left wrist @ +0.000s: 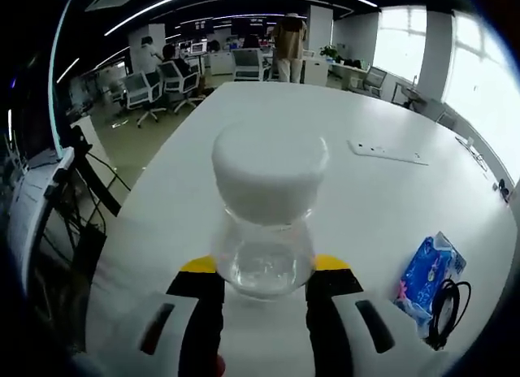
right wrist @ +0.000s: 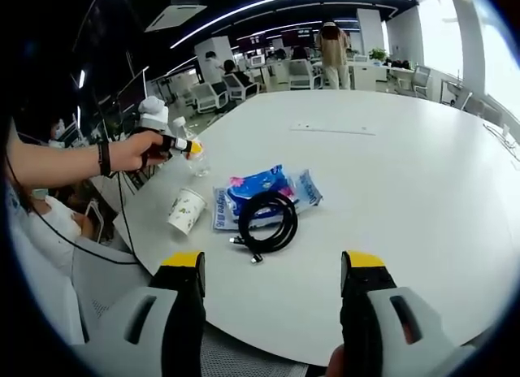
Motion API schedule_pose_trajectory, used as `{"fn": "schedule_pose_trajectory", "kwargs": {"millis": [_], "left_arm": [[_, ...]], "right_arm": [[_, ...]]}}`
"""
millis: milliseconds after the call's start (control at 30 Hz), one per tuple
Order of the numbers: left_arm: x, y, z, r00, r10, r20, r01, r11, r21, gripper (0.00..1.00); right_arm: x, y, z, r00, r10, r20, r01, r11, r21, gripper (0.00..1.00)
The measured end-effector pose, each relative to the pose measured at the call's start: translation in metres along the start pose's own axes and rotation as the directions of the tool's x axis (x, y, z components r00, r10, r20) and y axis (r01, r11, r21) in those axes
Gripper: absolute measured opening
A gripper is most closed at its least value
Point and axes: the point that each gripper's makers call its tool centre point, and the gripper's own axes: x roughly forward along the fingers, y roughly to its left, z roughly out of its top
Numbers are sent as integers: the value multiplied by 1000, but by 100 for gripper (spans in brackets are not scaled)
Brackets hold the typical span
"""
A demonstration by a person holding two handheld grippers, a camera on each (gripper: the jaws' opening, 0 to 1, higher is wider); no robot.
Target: Arrange the tabletop items into an orderly group along one side of the table until the central work area is clear of visible clutter.
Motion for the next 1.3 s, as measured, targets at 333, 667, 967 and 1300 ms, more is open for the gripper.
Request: {"fn": "schedule_pose_trajectory", "kwargs": {"millis": [333, 667, 967, 1300], "left_arm": [[-2, -1, -1, 1000, -21, -6, 21, 1000, 13, 40], [-12, -5, -2, 998, -65, 7, 65, 998, 22, 50], [-30, 3, -10, 997, -71, 8, 71, 996, 63, 49], [-54, 11, -29, 994, -107, -3, 107, 993, 45, 47]], "right_arm": [[0, 3, 0, 1000, 7, 0, -7, 1000, -3, 67], [-1, 5, -2, 1000, 13, 3, -13, 1000, -1, 67], [-7, 4, 1, 1000, 8, 24, -8, 1000, 1, 67], [-6, 15, 0, 999, 30, 34, -30, 1000, -2, 67]]}}
